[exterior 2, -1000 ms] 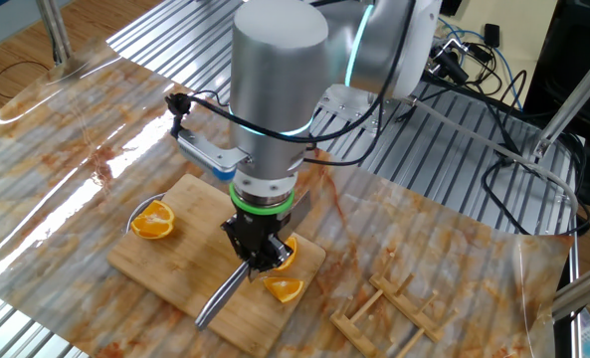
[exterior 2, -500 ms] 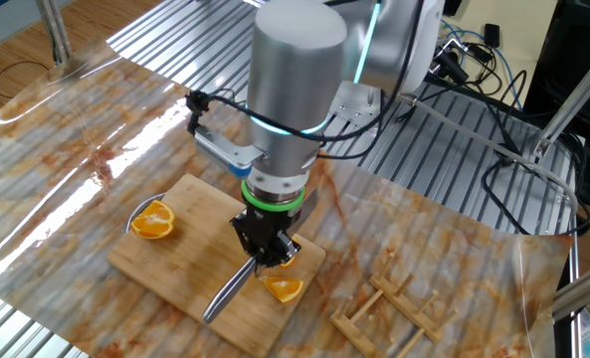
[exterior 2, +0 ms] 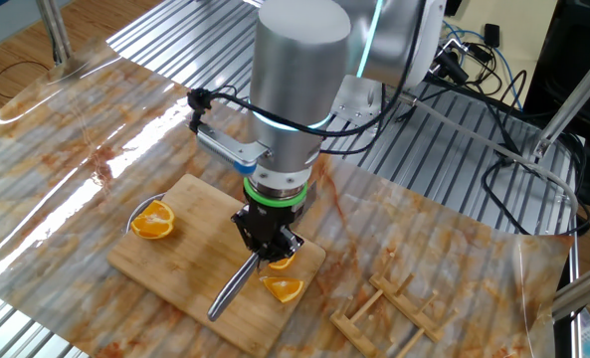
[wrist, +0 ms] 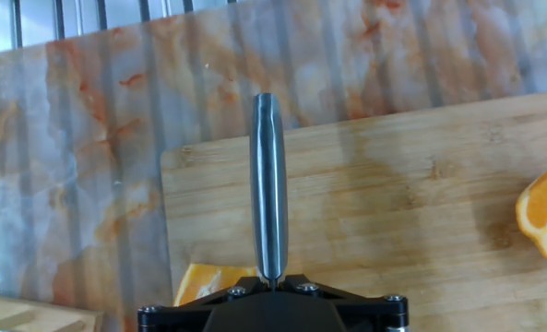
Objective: Chop the orange
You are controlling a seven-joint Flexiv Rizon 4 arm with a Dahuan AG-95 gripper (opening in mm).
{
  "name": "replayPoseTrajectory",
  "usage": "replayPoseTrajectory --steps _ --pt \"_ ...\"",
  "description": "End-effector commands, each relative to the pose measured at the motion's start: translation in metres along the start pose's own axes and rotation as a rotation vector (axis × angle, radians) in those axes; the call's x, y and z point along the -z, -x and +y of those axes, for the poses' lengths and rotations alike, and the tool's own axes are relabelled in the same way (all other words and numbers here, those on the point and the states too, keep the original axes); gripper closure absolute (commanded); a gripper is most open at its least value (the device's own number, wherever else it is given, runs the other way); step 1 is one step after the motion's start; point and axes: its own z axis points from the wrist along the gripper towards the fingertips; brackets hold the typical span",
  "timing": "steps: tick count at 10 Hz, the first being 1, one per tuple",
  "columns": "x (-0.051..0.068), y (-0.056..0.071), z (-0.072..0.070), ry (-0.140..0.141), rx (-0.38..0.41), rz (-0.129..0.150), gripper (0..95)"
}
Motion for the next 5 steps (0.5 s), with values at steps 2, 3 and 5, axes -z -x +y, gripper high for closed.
replayPoseTrajectory --steps 2,3,5 --pt "0.000 -0.008 0.001 0.004 -0.005 0.004 95.0" --pt "-0.001 -0.013 0.003 0.004 -0.006 0.004 95.0" --pt "-0.003 -0.018 0.003 0.002 -0.003 0.004 95.0"
